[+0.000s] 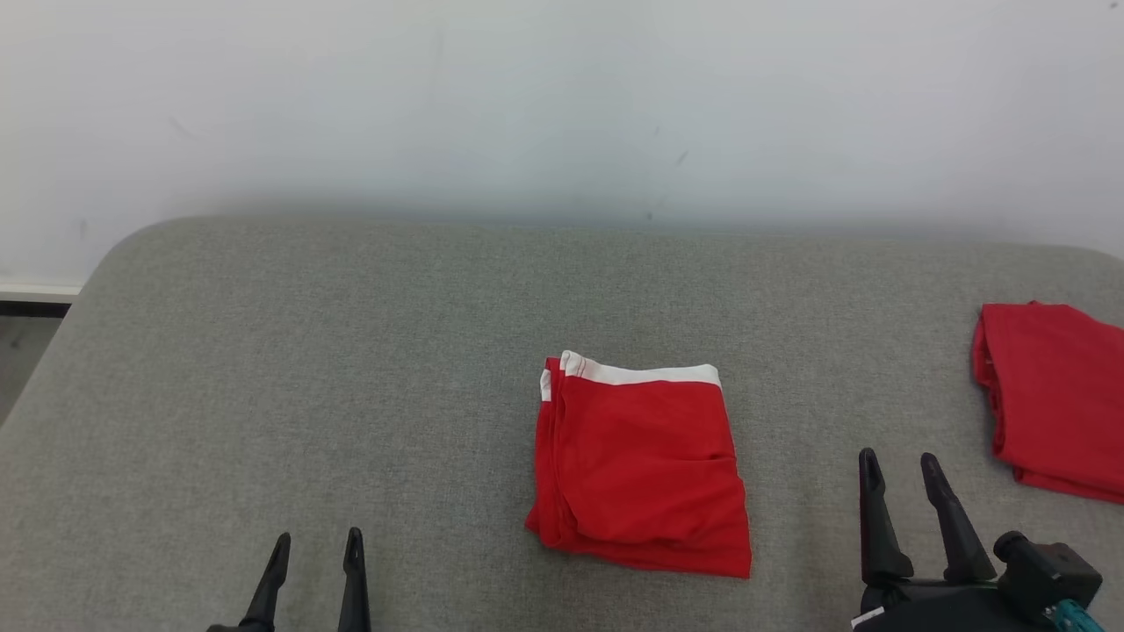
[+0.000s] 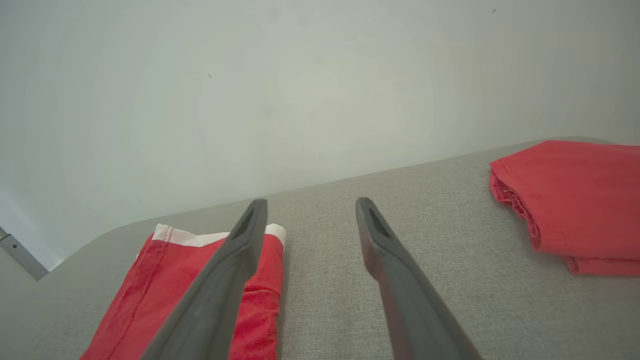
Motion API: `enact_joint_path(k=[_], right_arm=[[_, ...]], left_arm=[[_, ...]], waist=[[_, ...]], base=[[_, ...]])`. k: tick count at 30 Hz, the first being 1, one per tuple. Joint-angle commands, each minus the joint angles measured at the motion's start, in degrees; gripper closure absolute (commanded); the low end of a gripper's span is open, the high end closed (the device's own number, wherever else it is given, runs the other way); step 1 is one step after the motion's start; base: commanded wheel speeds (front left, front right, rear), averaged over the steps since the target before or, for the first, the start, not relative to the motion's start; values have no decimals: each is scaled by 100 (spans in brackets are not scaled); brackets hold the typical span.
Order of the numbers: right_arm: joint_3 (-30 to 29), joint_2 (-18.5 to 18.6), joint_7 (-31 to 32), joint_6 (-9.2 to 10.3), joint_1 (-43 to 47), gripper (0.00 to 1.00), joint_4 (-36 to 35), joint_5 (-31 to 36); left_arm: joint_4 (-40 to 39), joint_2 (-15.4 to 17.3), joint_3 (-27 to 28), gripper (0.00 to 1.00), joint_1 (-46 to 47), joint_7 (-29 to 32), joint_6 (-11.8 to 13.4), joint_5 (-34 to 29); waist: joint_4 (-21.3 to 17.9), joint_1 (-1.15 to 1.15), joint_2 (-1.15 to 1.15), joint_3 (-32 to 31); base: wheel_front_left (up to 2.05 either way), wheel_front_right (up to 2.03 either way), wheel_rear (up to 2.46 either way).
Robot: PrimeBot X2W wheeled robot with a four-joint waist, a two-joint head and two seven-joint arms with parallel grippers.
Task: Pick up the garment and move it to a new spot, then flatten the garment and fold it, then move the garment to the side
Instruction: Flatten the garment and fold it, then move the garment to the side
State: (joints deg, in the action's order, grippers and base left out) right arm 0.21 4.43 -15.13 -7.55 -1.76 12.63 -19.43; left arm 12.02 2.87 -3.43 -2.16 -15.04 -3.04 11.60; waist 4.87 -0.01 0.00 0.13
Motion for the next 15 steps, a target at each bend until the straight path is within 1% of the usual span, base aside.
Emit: enact_joint_path(k=[1,8,15], right_arm=[[-86,-28,-4,12,97,0,-101,59],[-245,-111,-4,12,642,0,-538,317],[-145,-143,-4,12,1010,0,-536,641]], left_arm=[[-48,3,36,0,-32,-7,-9,-91],[-246,3,182,0,-190,-7,-32,-233],[-276,2,289,0,-321,-7,-31,-442]], waist=[[-90,1,0,-4],[-210,1,0,-61],[-287,1,0,-91]], base=[[0,0,0],[0,0,0],[0,0,0]])
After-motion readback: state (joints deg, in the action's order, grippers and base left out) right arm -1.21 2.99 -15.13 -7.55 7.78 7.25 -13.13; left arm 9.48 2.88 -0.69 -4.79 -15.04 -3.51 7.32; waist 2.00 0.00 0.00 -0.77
